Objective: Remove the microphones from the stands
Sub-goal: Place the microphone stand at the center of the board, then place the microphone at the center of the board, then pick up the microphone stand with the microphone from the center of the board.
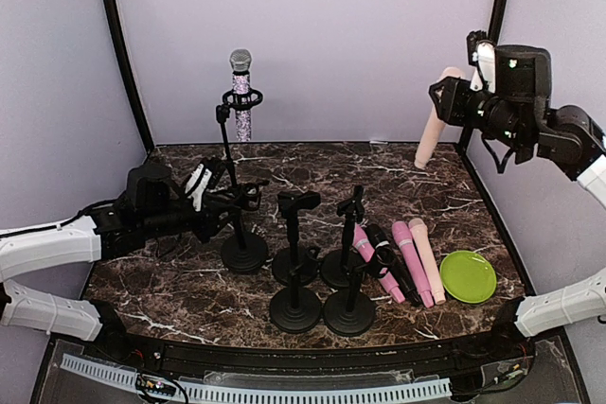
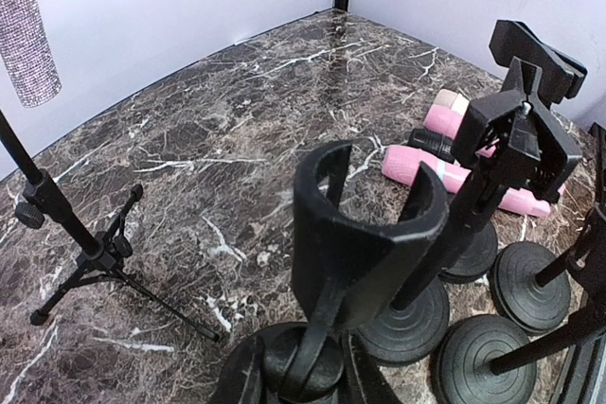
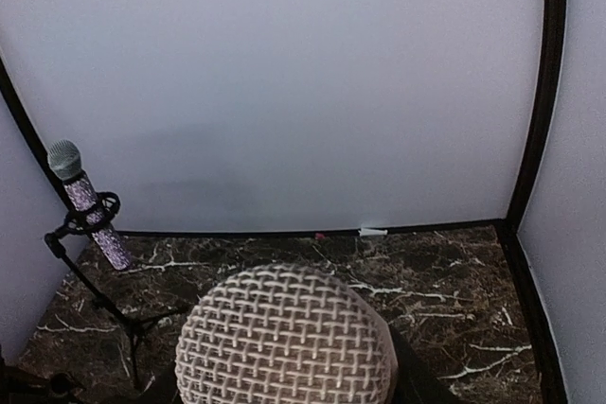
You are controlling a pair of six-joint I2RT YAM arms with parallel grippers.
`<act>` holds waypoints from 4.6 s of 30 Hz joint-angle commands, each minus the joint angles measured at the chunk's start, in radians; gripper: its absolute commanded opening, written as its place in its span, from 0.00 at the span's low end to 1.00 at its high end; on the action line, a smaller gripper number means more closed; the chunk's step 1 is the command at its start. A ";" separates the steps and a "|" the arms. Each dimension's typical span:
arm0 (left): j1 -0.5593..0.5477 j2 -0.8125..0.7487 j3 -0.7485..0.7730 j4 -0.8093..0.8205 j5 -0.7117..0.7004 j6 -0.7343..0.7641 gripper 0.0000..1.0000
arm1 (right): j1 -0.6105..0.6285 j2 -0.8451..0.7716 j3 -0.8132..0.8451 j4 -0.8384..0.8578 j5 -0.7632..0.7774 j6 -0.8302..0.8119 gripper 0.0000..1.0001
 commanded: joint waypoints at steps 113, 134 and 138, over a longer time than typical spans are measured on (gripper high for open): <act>0.392 0.535 0.381 0.442 0.196 0.097 0.19 | -0.157 -0.051 -0.550 0.287 -0.482 0.149 0.93; 0.390 0.303 0.581 0.254 0.178 0.102 0.00 | -0.156 -0.020 -0.403 0.387 -0.601 0.066 0.92; 0.390 0.249 0.631 0.167 0.212 0.069 0.00 | -0.153 0.005 -0.372 0.442 -0.658 0.069 0.90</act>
